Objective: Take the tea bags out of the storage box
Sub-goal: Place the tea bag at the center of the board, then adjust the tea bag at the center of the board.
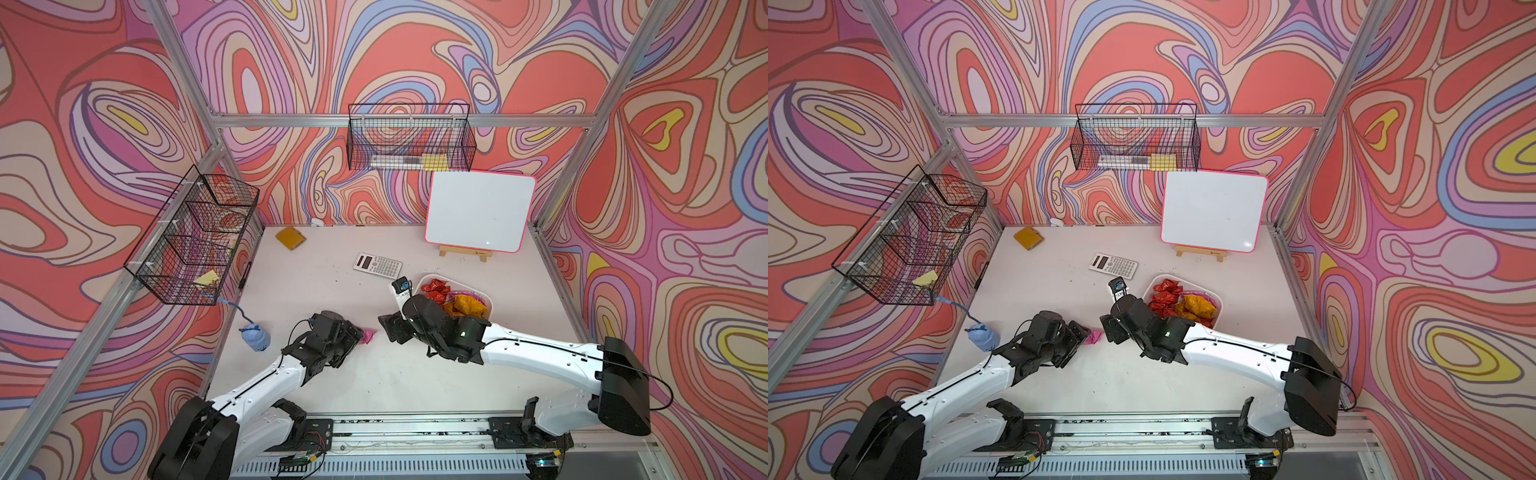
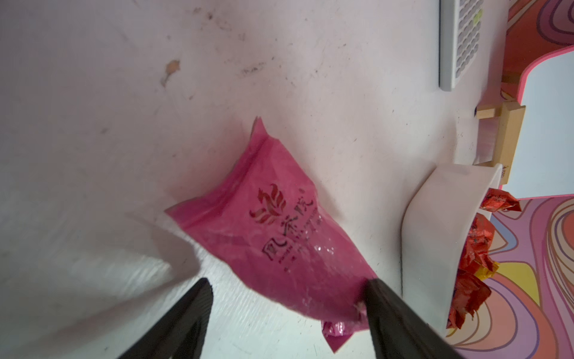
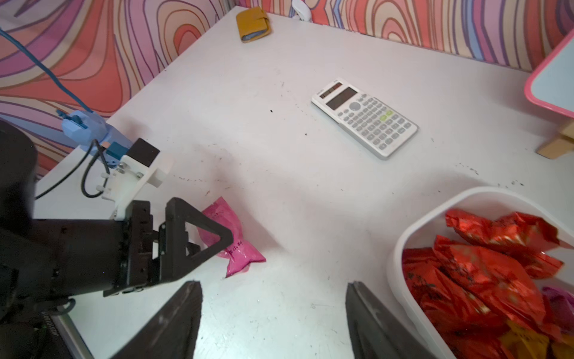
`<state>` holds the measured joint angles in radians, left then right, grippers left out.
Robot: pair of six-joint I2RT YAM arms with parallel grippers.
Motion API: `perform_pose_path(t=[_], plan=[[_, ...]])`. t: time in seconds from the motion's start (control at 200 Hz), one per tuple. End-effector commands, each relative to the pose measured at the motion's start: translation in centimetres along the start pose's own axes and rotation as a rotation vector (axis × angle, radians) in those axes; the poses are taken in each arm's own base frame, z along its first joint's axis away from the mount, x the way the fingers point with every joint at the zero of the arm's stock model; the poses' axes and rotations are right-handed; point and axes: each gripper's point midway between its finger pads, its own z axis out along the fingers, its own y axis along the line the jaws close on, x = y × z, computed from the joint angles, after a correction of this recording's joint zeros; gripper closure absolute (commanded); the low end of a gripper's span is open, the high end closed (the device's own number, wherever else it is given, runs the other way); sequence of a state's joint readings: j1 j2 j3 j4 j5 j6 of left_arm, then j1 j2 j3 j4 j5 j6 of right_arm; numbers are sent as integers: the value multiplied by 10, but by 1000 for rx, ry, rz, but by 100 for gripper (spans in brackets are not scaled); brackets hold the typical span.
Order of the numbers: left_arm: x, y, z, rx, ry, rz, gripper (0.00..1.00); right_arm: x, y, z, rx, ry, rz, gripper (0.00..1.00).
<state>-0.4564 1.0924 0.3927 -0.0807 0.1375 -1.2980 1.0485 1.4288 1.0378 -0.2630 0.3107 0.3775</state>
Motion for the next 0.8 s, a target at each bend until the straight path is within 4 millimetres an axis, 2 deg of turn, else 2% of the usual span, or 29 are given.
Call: perform_pose_path(t=[0.0, 0.13, 0.305, 0.456, 0.471, 0.506, 0.706, 0.791], plan=[[-9, -21, 4, 59, -21, 4, 23, 7, -26, -12, 85, 18, 60, 25], [-12, -11, 10, 0, -38, -27, 29, 12, -43, -17, 112, 34, 114, 26], [-16, 1, 18, -93, -47, -8, 52, 19, -59, -20, 146, 75, 172, 26], [-13, 1, 23, -120, -9, 78, 72, 23, -67, -22, 163, 114, 216, 27], [-17, -13, 21, -94, -15, 92, 74, 24, -68, -22, 167, 118, 218, 27], [-16, -18, 21, -91, -4, 124, 77, 23, -69, -24, 173, 123, 222, 28], [-2, -32, 19, -102, 136, 420, 86, 33, -77, -32, 204, 147, 273, 29], [8, -25, 15, -136, 224, 539, 86, 37, -80, -35, 210, 149, 295, 29]])
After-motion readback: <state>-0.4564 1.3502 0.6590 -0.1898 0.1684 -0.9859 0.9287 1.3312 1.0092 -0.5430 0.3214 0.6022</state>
